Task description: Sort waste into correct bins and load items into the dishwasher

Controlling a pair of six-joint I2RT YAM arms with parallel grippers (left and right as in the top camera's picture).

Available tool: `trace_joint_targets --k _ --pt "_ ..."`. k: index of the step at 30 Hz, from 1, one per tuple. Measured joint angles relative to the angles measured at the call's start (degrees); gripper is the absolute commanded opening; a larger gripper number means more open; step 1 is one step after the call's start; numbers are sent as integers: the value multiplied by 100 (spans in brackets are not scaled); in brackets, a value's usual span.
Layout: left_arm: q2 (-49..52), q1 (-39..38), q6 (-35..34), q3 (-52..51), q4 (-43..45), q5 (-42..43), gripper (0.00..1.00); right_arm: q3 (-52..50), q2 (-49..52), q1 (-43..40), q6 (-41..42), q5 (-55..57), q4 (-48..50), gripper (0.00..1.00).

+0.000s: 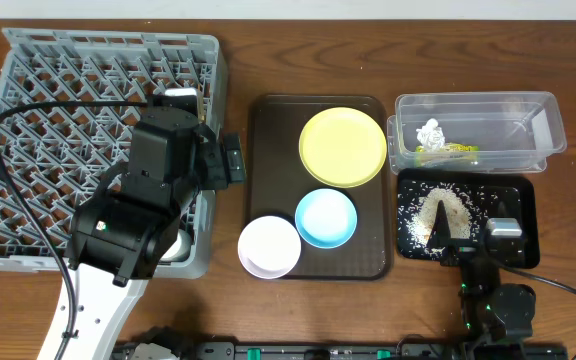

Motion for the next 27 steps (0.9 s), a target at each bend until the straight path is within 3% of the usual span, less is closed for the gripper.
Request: trace_joint_targets --k 15,23,27 --pt "0 0 -2 0 26 0 95 0 0 0 0 2 0 99" --pt "2 0 -181 0 710 0 95 0 0 0 0 0 -2 99" --pt "2 0 -374 2 562 378 98 0 0 0 0 2 -2 99"
